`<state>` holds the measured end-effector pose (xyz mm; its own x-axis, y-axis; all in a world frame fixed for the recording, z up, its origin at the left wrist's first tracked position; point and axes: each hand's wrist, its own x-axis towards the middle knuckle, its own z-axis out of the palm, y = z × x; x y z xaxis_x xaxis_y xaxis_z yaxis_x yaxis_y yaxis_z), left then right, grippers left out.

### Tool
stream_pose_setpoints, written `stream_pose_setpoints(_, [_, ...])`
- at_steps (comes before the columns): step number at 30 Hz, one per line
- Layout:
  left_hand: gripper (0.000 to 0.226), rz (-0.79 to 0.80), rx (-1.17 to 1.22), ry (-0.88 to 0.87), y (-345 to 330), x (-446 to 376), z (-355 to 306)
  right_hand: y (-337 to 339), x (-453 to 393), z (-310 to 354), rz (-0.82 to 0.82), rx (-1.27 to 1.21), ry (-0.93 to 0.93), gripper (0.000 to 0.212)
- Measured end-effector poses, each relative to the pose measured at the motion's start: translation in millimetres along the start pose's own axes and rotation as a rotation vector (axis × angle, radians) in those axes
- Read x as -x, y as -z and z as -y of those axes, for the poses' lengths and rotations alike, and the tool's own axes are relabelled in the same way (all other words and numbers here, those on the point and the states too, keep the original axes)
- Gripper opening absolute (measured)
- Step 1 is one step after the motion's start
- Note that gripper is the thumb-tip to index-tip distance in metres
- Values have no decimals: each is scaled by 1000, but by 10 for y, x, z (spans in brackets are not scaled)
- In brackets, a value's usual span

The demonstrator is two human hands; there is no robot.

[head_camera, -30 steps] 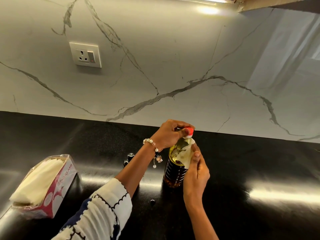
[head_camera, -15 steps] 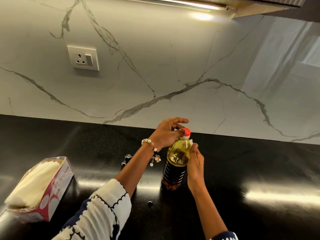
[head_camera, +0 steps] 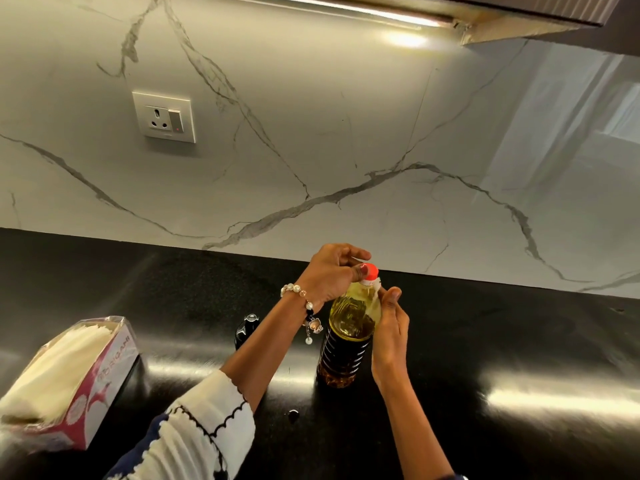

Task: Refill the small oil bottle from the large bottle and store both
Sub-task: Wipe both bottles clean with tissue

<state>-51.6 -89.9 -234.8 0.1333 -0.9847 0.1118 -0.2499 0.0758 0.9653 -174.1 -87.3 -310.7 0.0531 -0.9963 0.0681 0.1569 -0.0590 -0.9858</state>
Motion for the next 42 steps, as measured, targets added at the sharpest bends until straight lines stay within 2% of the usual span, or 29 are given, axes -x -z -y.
stream_pose_setpoints(4, [26, -48, 51, 26, -36, 47, 11, 66, 112, -97, 38, 71, 49, 48])
stream_pose_setpoints(8, [23, -73, 68, 29, -62, 55, 24, 67, 245, -127, -42, 203, 117, 41])
stream_pose_setpoints(12, [20, -48, 66, 33, -56, 56, 14, 106, 303, -74, -175, 292, 352, 37])
stream_pose_setpoints(15, [18, -35, 67, 30, -44, 59, 16, 210, 257, 17, -183, 287, 441, 33])
stream_pose_setpoints(17, [19, -7, 80, 39, -40, 71, 6, 302, 167, 143, -148, 287, 411, 27])
stream_pose_setpoints(20, [21, 29, 90, 48, -32, 78, -28, 381, 64, 335, -129, 137, 319, 17])
stream_pose_setpoints(23, [22, 54, 43, 23, -17, 70, -44, 353, -32, 365, -144, 17, 212, 15])
stream_pose_setpoints(26, [24, 11, -165, -122, -18, 87, 7, 241, -93, 263, -140, 10, 132, 14])
stream_pose_setpoints(29, [34, -132, -431, -239, -105, 165, 128, 144, -52, 186, -64, 124, 168, 20])
stream_pose_setpoints(32, [42, -316, -440, -237, -177, 204, 281, 167, 60, 98, -13, 266, 186, 33])
stream_pose_setpoints(36, [43, -352, -415, -285, -209, 167, 330, 196, 276, -33, -60, 420, 352, 48])
stream_pose_setpoints(39, [45, -310, -431, -307, -183, 139, 324, 186, 314, -51, -146, 419, 509, 39])
stream_pose_setpoints(42, [45, -276, -423, -335, -168, 122, 310, 195, 177, 56, -161, 358, 535, 27])
